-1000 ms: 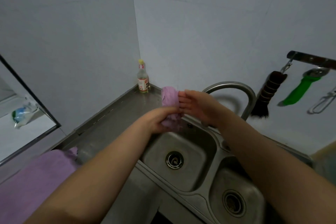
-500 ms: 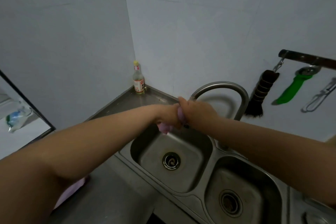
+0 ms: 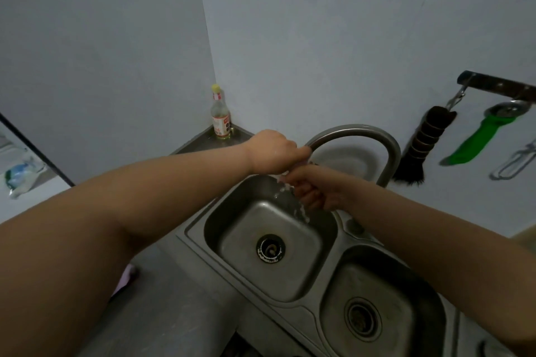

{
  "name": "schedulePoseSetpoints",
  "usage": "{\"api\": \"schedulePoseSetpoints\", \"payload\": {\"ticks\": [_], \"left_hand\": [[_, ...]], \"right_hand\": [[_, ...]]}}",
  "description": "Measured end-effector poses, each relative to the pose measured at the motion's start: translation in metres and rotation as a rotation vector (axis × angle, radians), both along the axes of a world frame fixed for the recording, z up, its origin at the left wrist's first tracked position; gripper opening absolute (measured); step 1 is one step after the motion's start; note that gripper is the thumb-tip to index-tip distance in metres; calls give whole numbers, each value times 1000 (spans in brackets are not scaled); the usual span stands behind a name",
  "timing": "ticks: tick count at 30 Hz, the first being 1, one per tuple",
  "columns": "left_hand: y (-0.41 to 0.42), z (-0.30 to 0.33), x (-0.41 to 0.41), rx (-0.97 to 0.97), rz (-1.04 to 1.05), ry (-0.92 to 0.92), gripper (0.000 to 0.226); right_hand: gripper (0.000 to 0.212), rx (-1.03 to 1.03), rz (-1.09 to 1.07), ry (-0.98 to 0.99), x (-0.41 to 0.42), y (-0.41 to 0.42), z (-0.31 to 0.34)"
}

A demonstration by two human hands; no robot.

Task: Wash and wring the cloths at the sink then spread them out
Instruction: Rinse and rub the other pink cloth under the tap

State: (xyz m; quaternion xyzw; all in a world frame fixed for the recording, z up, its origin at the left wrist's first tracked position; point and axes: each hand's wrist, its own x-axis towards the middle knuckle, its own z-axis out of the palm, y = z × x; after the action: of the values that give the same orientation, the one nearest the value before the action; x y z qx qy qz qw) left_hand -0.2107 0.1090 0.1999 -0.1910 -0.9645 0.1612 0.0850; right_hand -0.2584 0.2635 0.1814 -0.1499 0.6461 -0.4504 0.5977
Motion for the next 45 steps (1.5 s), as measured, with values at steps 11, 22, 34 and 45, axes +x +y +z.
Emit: {"api": "schedulePoseSetpoints", "payload": {"ticks": [11, 22, 34, 45], "left_hand": [[-17, -18, -6, 53, -328, 159, 45], [16, -34, 49, 1550, 865, -688, 27], [33, -19, 65, 1702, 599, -1738, 17], [65, -41, 45, 661, 781, -479, 23]], "right_hand": [[34, -182, 78, -538, -3, 9, -12], [75, -301, -130, 1234, 19, 40, -31], [21, -782, 573, 2414, 6, 23, 9], [24, 487, 777, 1506, 41, 7, 17]]}}
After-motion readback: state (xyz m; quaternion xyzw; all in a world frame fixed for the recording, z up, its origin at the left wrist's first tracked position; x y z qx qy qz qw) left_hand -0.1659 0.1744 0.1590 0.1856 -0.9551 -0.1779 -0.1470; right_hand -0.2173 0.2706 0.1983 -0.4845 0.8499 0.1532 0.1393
